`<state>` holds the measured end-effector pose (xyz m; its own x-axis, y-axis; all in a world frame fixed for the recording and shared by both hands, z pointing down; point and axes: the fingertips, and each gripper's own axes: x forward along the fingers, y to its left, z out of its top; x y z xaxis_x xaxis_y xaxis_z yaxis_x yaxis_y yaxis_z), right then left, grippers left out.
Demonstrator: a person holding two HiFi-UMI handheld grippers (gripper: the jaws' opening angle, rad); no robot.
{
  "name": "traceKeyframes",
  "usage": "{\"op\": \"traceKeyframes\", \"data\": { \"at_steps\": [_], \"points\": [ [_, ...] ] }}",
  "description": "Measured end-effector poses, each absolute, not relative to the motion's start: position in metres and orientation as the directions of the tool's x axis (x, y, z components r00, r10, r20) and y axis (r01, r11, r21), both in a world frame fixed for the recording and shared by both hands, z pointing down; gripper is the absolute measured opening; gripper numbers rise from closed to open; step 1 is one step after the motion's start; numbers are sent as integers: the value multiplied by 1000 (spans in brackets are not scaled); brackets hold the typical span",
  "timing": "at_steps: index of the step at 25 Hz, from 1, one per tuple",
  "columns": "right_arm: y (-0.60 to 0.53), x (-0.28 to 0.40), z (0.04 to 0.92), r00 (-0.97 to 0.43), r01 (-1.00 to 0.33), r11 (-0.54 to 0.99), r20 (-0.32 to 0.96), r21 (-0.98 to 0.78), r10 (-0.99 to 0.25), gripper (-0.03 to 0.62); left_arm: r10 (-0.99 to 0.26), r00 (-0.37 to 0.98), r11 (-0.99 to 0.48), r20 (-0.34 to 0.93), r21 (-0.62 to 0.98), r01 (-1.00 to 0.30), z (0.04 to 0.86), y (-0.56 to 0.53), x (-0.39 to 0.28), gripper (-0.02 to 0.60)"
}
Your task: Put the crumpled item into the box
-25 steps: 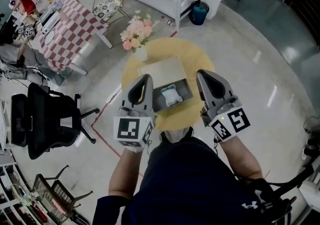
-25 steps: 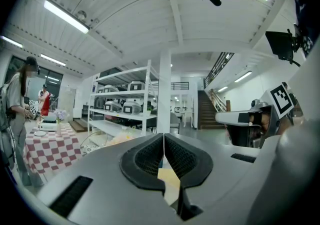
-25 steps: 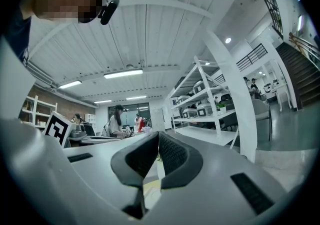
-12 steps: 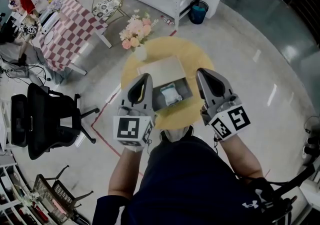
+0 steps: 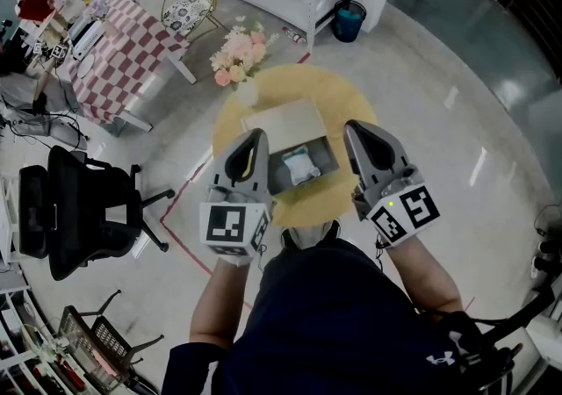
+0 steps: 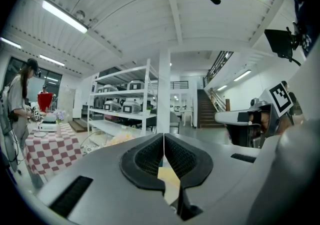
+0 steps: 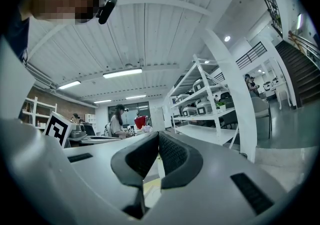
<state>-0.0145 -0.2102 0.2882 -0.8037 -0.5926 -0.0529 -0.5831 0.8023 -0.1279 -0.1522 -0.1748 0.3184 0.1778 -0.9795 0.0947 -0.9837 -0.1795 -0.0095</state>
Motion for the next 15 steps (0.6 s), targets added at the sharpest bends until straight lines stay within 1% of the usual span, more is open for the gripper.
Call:
{"op": "traceKeyframes", "data": {
  "at_steps": [15],
  "points": [
    [-213, -17, 290, -805, -582, 801, -44, -143, -592, 11, -978, 179, -181, 106, -8, -984, 322, -177, -155, 21]
  ]
}}
